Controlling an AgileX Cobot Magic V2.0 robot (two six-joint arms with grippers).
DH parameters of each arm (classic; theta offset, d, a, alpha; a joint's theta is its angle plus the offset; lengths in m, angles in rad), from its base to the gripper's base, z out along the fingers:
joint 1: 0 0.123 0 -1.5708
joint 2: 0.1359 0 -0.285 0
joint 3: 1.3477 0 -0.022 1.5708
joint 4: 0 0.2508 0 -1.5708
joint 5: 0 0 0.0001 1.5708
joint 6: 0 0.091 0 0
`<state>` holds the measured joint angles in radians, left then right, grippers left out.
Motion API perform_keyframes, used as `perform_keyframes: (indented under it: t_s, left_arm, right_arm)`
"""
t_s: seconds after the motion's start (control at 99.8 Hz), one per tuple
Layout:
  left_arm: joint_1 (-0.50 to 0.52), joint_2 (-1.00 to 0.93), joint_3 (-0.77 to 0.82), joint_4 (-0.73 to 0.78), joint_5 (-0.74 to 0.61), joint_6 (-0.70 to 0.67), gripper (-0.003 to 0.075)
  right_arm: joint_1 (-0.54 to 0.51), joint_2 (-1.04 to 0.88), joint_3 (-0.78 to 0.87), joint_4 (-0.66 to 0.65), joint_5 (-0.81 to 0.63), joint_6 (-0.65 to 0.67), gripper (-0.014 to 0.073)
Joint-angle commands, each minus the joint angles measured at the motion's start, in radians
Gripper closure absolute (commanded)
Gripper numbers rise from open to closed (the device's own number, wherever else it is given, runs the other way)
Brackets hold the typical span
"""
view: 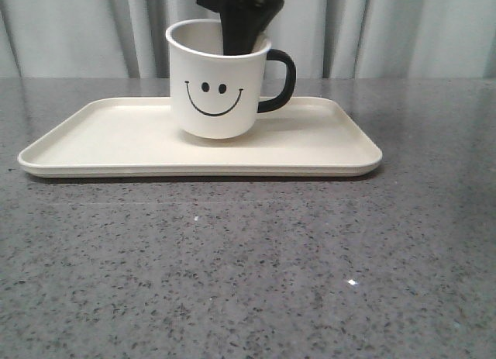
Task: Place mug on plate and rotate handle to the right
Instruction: 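Rotate the held mug so its black handle turns away from the left gripper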
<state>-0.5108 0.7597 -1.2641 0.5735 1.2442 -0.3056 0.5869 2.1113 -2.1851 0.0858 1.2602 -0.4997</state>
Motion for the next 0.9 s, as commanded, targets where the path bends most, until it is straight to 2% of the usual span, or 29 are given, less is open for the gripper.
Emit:
perform_keyframes:
  t_s: [0.0,0.891]
  left_arm:
    - [-0.004,-0.001,-0.021,0.035,-0.057,-0.011,0.074]
    - [-0.004,-0.001,-0.021,0.035,-0.057,-0.011,0.074]
  right_arm:
    - [-0.004,-0.06,-0.014,0.014,0.074,0.003,0.0713]
    - [-0.004,-0.06,0.023,0.014,0.071,0.0,0.0712]
